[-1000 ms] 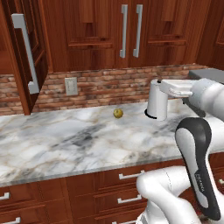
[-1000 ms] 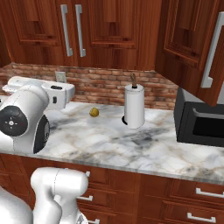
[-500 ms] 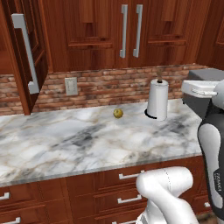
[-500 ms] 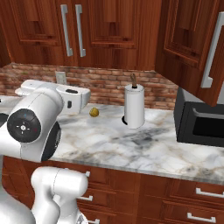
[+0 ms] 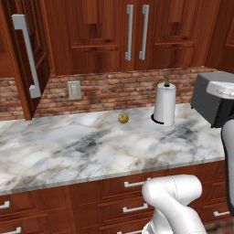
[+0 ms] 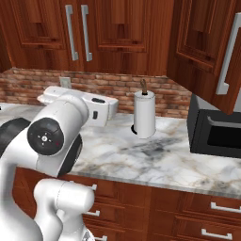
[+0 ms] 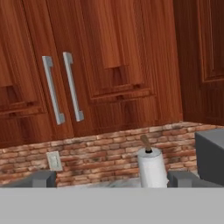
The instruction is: Close all open cabinet doors.
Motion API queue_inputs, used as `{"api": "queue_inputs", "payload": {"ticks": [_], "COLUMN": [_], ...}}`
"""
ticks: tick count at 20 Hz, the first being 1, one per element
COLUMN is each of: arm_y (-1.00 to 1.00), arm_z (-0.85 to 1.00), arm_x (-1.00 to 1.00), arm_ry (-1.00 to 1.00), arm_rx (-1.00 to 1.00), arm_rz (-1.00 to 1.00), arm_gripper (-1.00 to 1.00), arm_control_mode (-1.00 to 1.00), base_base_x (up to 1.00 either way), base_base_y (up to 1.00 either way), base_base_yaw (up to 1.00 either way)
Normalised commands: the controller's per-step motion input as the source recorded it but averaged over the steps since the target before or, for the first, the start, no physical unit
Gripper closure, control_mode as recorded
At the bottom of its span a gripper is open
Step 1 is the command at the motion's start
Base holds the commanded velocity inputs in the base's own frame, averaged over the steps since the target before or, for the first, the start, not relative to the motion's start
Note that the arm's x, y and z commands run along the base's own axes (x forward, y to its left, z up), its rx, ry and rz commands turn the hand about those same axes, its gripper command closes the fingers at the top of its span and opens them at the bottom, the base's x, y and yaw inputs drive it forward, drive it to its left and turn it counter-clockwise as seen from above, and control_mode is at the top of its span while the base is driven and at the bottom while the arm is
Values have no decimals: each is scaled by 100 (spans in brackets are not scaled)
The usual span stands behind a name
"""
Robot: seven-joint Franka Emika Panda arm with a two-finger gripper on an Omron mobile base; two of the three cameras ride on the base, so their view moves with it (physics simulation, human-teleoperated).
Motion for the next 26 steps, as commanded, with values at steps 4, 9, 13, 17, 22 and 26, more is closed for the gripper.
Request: {"api": "queue_inputs", "payload": {"ticks": [4,9,13,17,22,26], "arm_y": [-35,-8,9,29,44,20], "arm_z": [0,0,0,0,1,6], "arm_x": [-7,-41,-85,-75,-62,-21], "arm_ry": [1,0,1,6,11,13], "arm_rx": [-1,-1,-4,-6,-9,-6], "arm_rz": [-4,0,-1,-7,-12,-6], "arm_gripper": [-100,-100,-100,-100,-100,-100], "arm_control_mode": [-100,-100,-100,-100,-100,-100], "base_base_x": [0,0,0,0,0,0], "base_base_y": [0,0,0,0,0,0], "base_base_yaw": [0,0,0,0,0,0]}}
